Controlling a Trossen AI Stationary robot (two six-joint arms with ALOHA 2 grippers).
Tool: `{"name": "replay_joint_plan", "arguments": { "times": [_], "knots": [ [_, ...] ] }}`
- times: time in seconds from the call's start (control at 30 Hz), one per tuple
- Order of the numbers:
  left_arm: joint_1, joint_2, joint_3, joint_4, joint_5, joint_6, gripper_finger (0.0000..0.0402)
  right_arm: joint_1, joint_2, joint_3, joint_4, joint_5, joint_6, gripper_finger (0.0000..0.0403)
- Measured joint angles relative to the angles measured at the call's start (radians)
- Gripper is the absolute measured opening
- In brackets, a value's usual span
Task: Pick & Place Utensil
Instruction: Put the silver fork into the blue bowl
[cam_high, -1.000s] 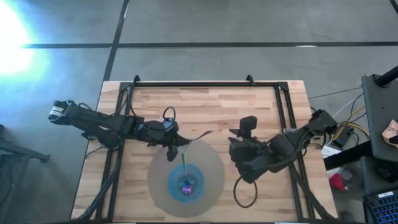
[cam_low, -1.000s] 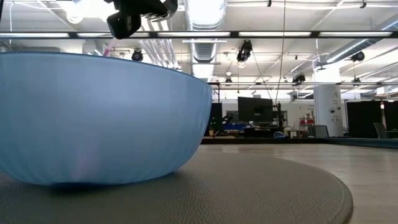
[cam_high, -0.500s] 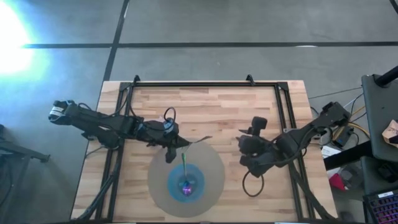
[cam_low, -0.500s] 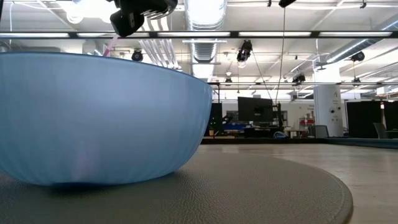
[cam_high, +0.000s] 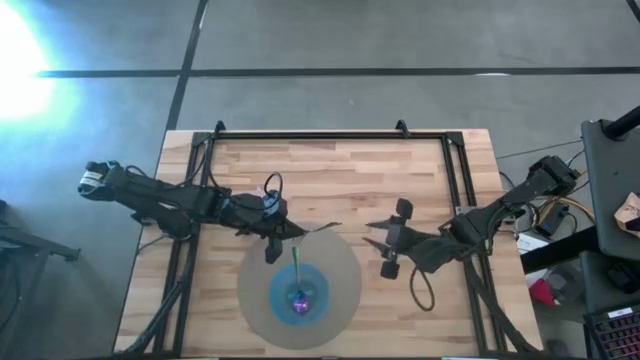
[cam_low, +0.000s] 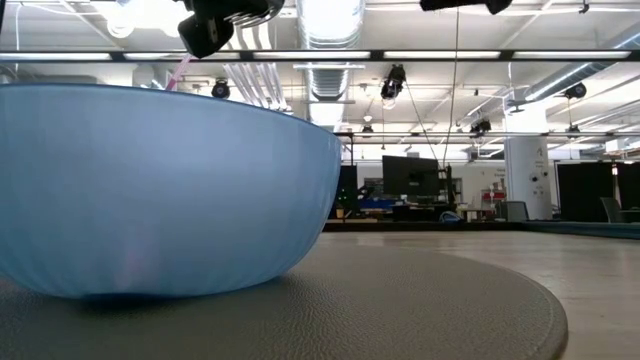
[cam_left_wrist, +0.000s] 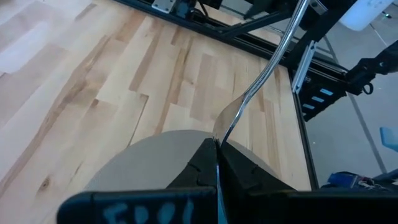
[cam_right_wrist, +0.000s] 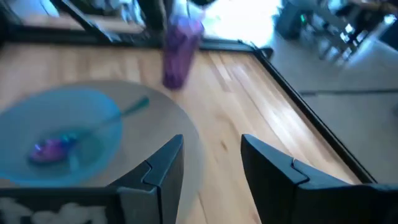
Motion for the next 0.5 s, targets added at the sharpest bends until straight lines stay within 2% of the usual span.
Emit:
{"name": "replay_joint_plan", "arguments": {
  "times": [0.37,0.5],
  "knots": [
    [0.0,0.0,-0.001,0.046,0.027,0.024,0.0,-0.002,-0.005,-0.205,0.678,-0.004,-0.269,0.0163],
    [0.0,0.002,-0.003,0.054,0.027,0.056,0.0,-0.016,-0.005,-0.244,0.858,-0.065,-0.346,0.0169]
  ]
}}
